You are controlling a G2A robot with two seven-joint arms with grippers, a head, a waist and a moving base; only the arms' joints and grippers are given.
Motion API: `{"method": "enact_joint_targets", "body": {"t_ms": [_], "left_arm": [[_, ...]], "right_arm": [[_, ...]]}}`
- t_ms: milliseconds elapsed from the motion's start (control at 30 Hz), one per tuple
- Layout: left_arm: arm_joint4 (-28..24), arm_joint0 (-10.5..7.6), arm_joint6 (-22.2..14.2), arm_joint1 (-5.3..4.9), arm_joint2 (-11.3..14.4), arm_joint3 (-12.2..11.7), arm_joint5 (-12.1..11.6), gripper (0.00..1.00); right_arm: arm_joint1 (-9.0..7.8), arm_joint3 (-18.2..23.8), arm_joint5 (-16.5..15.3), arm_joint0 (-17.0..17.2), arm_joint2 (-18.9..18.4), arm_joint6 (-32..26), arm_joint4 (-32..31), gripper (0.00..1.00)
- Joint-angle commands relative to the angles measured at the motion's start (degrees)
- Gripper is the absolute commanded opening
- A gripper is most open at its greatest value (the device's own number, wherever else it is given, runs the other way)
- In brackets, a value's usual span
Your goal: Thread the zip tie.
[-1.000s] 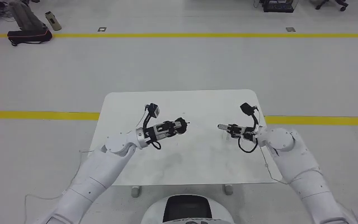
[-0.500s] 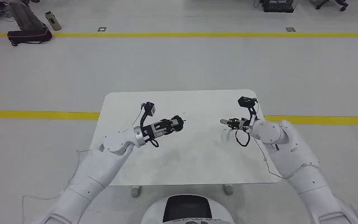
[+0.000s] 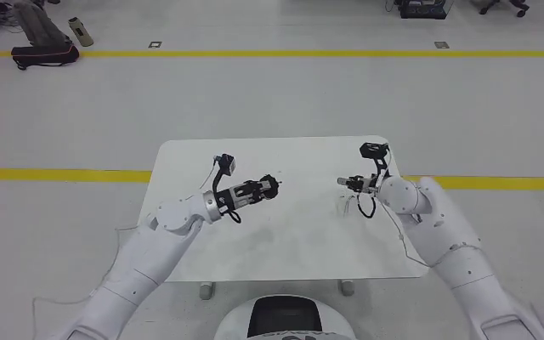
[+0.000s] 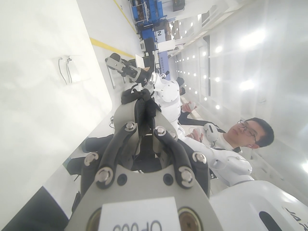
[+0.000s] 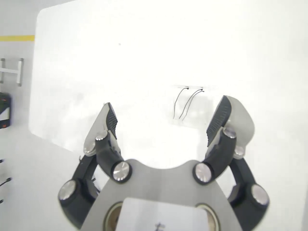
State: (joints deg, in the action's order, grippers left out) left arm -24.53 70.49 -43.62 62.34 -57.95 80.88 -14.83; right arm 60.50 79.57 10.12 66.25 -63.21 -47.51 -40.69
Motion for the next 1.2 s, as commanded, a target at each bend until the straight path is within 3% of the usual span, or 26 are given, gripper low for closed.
{"method": "enact_joint_targets", "body": {"t_ms": [0, 133, 400, 500, 633, 900, 1167], "left_arm": [[0.4, 0.18, -0.6, -0.22, -0.5, 0.2, 0.2, 0.0], [0.5, 0.93, -0.4, -0.51, -1.3, 0.7, 0.6, 0.0], [1.1, 1.14, -0.6, -0.6, -1.3, 1.1, 0.7, 0.0], [1.1, 1.14, -0.6, -0.6, -1.3, 1.1, 0.7, 0.0], [1.1, 1.14, -0.6, -0.6, -1.3, 1.1, 0.7, 0.0], [1.1, 1.14, -0.6, -0.6, -1.3, 1.1, 0.7, 0.0], [1.1, 1.14, -0.6, -0.6, -1.3, 1.1, 0.7, 0.0]], "right_arm": [[0.28, -0.8, 1.7, -1.7, 1.6, -1.7, -3.3, 1.0], [1.21, -3.7, 2.1, -4.9, 4.7, -4.5, -5.1, 1.0], [1.24, -3.9, 2.0, -4.6, 4.8, -3.9, -5.1, 1.0], [1.83, -4.3, 3.6, -4.7, 6.6, -4.2, -6.0, 1.0], [3.25, -6.1, 9.4, -6.4, 8.8, -5.6, -4.5, 1.0], [7.18, -15.1, 9.4, -9.4, 8.2, -7.8, -1.6, 1.0], [7.42, -15.4, 9.4, -9.6, 8.0, -8.0, -1.5, 1.0]]}}
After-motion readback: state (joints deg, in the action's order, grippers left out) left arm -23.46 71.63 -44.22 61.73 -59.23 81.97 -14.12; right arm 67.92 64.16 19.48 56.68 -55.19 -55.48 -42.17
